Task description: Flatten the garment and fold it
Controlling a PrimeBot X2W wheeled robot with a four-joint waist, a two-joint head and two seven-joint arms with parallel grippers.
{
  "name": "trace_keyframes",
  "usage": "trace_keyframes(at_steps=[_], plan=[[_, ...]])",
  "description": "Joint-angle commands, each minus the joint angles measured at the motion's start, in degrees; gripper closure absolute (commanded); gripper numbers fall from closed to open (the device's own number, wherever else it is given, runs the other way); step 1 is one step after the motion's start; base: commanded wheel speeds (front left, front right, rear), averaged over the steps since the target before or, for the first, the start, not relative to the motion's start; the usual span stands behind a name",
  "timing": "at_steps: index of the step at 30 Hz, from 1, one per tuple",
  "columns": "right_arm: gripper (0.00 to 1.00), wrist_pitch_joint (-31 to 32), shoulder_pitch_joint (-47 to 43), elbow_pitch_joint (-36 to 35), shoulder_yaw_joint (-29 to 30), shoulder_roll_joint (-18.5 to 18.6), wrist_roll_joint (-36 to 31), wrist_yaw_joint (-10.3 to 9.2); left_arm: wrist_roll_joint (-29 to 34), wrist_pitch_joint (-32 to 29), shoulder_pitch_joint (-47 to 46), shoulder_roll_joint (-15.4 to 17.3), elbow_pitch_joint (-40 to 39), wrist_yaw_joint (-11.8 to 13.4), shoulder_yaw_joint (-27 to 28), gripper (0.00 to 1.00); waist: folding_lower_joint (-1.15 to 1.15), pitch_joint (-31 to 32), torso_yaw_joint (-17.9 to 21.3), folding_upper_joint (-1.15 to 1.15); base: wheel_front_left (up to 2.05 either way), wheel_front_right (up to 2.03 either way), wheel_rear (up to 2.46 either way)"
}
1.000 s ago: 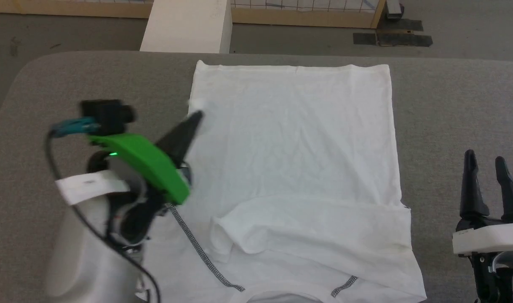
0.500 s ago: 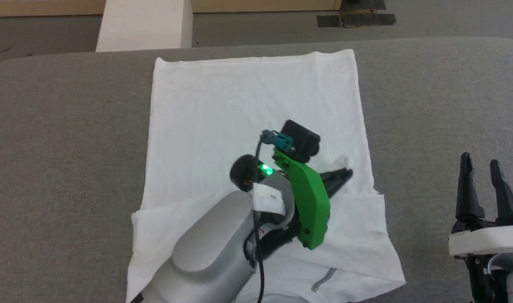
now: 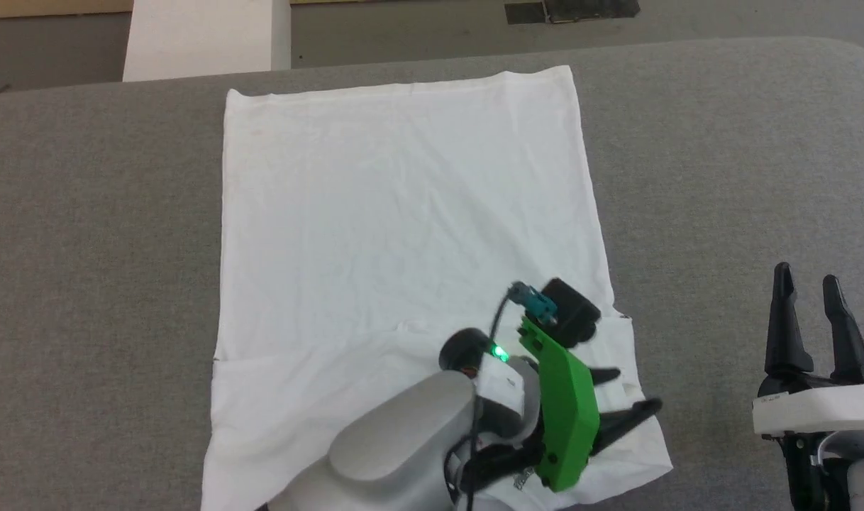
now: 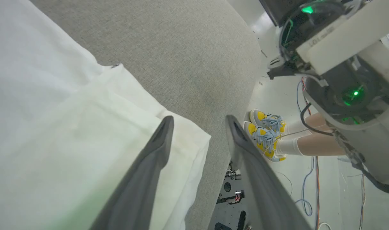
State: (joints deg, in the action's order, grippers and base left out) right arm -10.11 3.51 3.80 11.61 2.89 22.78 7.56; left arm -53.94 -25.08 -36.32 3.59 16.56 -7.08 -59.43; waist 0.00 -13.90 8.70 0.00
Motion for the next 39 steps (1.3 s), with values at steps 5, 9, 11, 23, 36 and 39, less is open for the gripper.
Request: trace_keyframes(at_steps=[5, 9, 11, 23, 36, 39], plan=[[0.0, 0.42, 0.53, -0.33, -0.25, -0.02, -0.37, -0.08, -1.62, 10.28, -2.55, 4.3, -2.51, 0.82, 10.04, 0.0, 0.0, 1.95, -2.36, 0.0, 0.0, 0.0, 0.0], [0.0, 1.65, 0.45, -0.91, -0.61, -0.02, -1.13, -0.08, 4.0, 23.52, -3.31, 10.72, -3.32, 4.7, 18.55, 0.0, 0.0, 3.03, -3.39, 0.0, 0.0, 0.0, 0.0], [0.0, 2.6, 0.19, -1.21, -0.67, -0.02, -1.36, -0.08, 5.76, 29.44, -1.8, 13.53, -3.24, 6.98, 22.16, 0.0, 0.0, 3.53, -3.83, 0.0, 0.0, 0.0, 0.0], [0.0, 14.07, 4.25, -2.34, -1.42, -0.02, -3.2, -0.08, 15.38, 40.05, 15.49, 20.05, -10.71, 18.28, 42.88, 0.0, 0.0, 2.46, -5.24, 0.0, 0.0, 0.0, 0.0], [0.0, 42.94, 42.96, 7.82, -1.04, 1.35, -15.71, -0.08, 21.29, 40.07, 17.94, 16.58, -22.7, 17.33, 51.76, 0.0, 0.0, -14.26, -9.01, 0.0, 0.0, 0.0, 0.0], [0.0, 48.28, 52.61, 11.52, -0.01, 2.32, -19.1, -0.08, 22.21, 40.07, 16.73, 15.72, -24.54, 16.91, 52.42, 0.0, 0.0, -18.43, -10.25, 0.0, 0.0, 0.0, 0.0]])
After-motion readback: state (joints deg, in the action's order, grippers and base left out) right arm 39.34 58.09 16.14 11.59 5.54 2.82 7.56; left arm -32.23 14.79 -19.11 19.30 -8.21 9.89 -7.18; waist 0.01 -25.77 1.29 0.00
